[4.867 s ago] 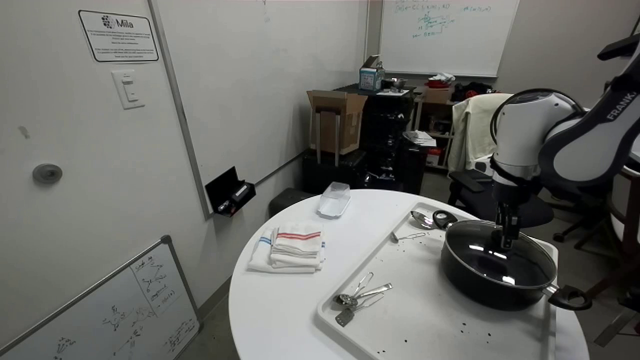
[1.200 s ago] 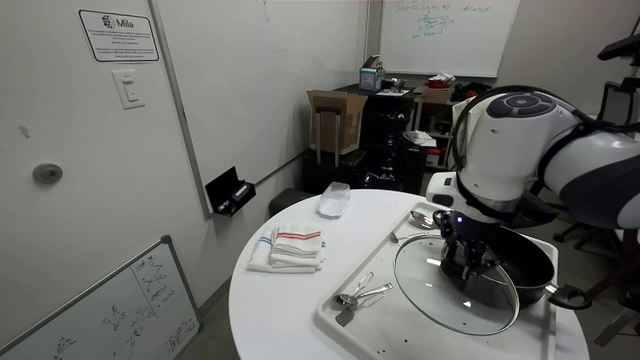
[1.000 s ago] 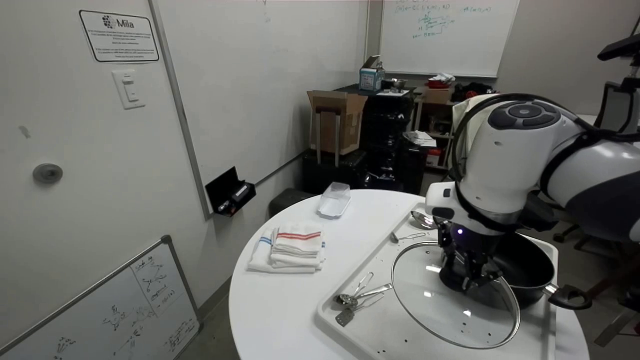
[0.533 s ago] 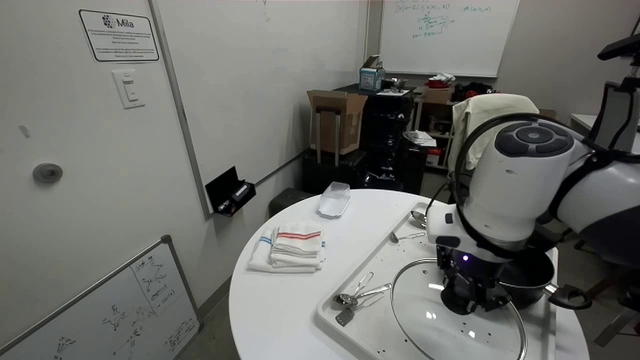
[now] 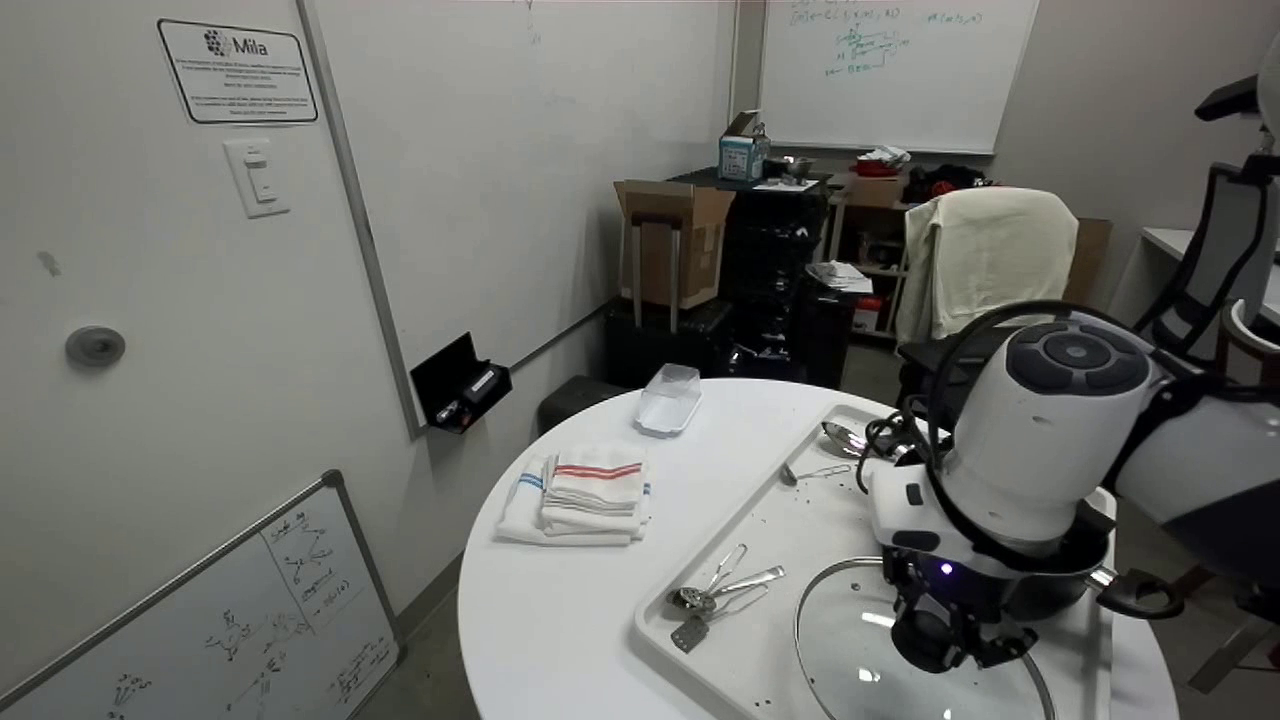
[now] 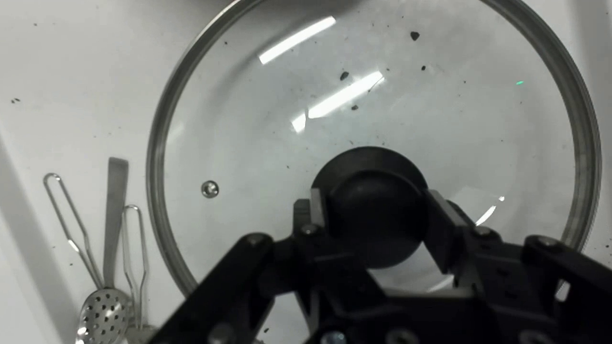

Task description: Remove the lid from the pot

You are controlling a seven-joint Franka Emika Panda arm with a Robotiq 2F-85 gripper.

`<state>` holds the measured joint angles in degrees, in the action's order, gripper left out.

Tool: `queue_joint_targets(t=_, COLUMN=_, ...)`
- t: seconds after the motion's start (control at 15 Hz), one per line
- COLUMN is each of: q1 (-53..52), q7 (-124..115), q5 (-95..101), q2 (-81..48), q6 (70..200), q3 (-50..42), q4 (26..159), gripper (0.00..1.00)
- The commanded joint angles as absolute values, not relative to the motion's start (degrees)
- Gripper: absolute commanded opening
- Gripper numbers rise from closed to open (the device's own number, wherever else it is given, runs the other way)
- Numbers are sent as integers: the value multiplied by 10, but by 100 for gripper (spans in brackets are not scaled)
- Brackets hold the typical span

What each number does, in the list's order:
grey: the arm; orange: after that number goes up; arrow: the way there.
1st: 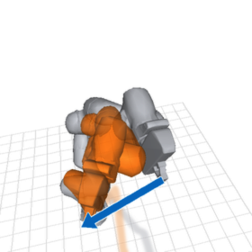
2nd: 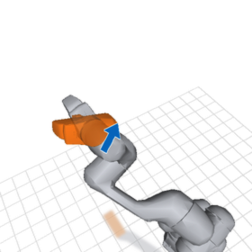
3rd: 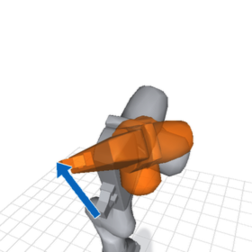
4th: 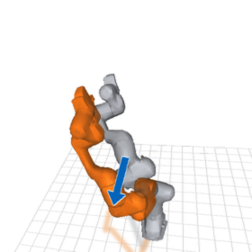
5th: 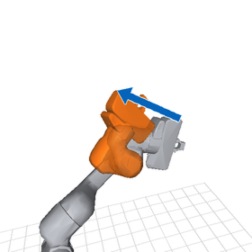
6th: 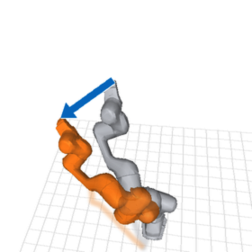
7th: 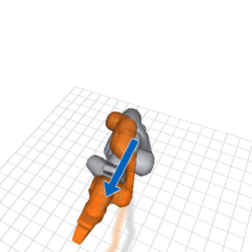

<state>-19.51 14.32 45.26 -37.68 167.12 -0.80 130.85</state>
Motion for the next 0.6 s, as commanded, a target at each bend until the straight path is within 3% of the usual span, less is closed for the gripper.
queue_joint_targets(t=0.0, q1=-226, q7=115, q5=491, q2=-414, q6=1723, q3=-54, q4=1295, gripper=25)
queue_joint_targets(t=0.53, q1=-292, q7=100, q5=505, q2=-467, q6=1820, q3=-141, q4=1287, gripper=25)
